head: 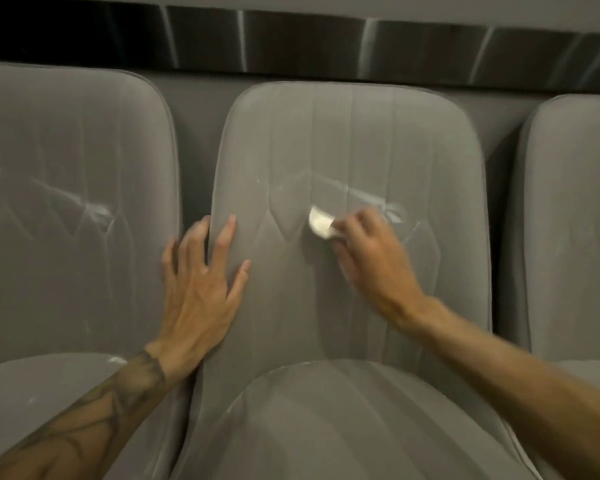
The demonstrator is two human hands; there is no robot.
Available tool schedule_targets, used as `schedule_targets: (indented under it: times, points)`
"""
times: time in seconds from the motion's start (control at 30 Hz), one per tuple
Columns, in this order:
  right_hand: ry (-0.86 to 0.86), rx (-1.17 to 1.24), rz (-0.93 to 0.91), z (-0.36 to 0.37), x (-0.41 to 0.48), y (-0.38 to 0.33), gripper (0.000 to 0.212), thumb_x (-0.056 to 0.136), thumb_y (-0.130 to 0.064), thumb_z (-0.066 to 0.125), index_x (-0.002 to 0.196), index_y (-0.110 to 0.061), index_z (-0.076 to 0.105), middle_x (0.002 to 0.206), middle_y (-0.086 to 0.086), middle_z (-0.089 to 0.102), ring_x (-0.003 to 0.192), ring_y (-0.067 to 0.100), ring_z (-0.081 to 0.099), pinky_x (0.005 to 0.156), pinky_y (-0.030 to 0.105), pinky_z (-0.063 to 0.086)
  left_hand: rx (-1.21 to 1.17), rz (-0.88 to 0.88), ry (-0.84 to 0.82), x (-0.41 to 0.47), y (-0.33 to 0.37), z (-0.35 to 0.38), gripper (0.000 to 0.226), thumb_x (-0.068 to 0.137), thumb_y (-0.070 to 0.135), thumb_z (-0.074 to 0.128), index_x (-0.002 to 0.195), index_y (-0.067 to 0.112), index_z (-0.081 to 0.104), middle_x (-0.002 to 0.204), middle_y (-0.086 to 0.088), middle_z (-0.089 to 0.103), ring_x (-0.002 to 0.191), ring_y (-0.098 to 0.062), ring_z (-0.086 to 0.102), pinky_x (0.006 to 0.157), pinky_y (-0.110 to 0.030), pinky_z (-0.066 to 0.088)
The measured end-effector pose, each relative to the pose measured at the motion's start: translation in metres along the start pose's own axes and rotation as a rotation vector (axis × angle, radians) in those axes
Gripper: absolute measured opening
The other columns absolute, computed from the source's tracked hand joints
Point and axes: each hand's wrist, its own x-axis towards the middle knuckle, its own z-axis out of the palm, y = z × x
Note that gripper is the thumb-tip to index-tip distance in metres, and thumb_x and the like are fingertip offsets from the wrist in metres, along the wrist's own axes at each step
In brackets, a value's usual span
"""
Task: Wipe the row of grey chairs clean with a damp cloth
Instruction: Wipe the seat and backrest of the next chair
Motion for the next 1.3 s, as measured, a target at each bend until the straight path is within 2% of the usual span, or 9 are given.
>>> schedule_targets:
  times: [0.23,0.37,0.5,0.6,0.8,0.97,1.07,1.23,1.3]
  points:
    - [0.244,-0.361,-0.028,-0.064,0.135,0.094,0.028,0.102,-0.030,0.047,0.116,-0.008,0.057,0.119,0.018,0.051,0.098,0.034,0.050,0.081,0.044,0.044,0.035,-0.069,0.135,0.059,-0.001,0.012,0.063,0.101,0.054,0.037,0.161,0.042,0.025,0.159,-0.002,0.037,0.151,-0.035,0.031,0.119,-0.073,0.003]
    - [0.259,-0.490,0.068,-0.050,0.128,0.105,0.030,0.101,-0.031,0.045,0.117,-0.009,0.057,0.120,0.019,0.052,0.100,0.038,0.050,0.085,0.048,0.042,0.054,-0.052,0.179,0.057,-0.007,0.022,0.064,0.101,0.057,0.032,0.163,0.046,0.018,0.162,0.000,0.034,0.152,-0.032,0.030,0.119,-0.072,0.001]
    - [0.128,-0.531,-0.142,-0.026,0.050,0.102,0.020,0.102,-0.028,0.054,0.113,-0.012,0.057,0.114,0.016,0.054,0.091,0.035,0.047,0.076,0.045,0.038,0.055,-0.047,0.205,0.058,-0.005,0.026,0.065,0.101,0.056,0.033,0.163,0.046,0.019,0.162,-0.001,0.035,0.151,-0.033,0.032,0.119,-0.072,0.001]
    - [0.039,-0.605,-0.272,-0.046,0.067,0.120,0.021,0.102,-0.029,0.053,0.113,-0.012,0.056,0.114,0.016,0.054,0.092,0.036,0.049,0.077,0.044,0.037,0.030,-0.053,0.210,0.057,-0.004,0.026,0.065,0.100,0.056,0.033,0.163,0.047,0.019,0.161,-0.001,0.035,0.150,-0.034,0.032,0.119,-0.072,0.000]
    - [0.271,-0.619,0.114,-0.057,0.123,0.128,0.032,0.106,-0.033,0.036,0.119,-0.010,0.053,0.120,0.016,0.051,0.098,0.035,0.048,0.081,0.044,0.039,0.040,-0.049,0.244,0.058,-0.005,0.032,0.064,0.100,0.056,0.034,0.162,0.047,0.020,0.161,0.001,0.035,0.148,-0.031,0.035,0.120,-0.071,0.000]
    - [0.058,-0.613,-0.254,-0.033,0.023,0.114,0.024,0.107,-0.032,0.043,0.107,-0.011,0.056,0.107,0.015,0.056,0.087,0.034,0.049,0.072,0.045,0.038,0.054,-0.057,0.240,0.059,-0.006,0.034,0.063,0.101,0.057,0.032,0.162,0.048,0.019,0.161,0.002,0.035,0.147,-0.029,0.036,0.119,-0.071,0.000]
    - [0.020,-0.665,-0.369,-0.045,0.043,0.122,0.024,0.107,-0.032,0.044,0.104,-0.011,0.055,0.104,0.015,0.055,0.087,0.035,0.049,0.072,0.045,0.039,0.057,-0.055,0.233,0.058,-0.004,0.031,0.064,0.101,0.056,0.034,0.162,0.048,0.019,0.161,0.002,0.034,0.147,-0.029,0.036,0.119,-0.072,0.001]
    - [0.269,-0.644,0.028,-0.054,0.122,0.122,0.029,0.106,-0.034,0.039,0.112,-0.009,0.053,0.114,0.018,0.054,0.092,0.035,0.050,0.073,0.041,0.035,0.051,-0.047,0.232,0.056,-0.002,0.026,0.065,0.100,0.053,0.037,0.163,0.046,0.020,0.161,0.000,0.035,0.146,-0.031,0.037,0.119,-0.072,0.002]
    - [0.271,-0.636,0.050,-0.044,0.102,0.116,0.028,0.106,-0.033,0.038,0.111,-0.009,0.052,0.113,0.017,0.054,0.089,0.034,0.050,0.074,0.042,0.038,0.041,-0.052,0.227,0.056,-0.003,0.026,0.065,0.100,0.053,0.037,0.163,0.046,0.021,0.161,0.000,0.035,0.146,-0.031,0.037,0.119,-0.072,0.001]
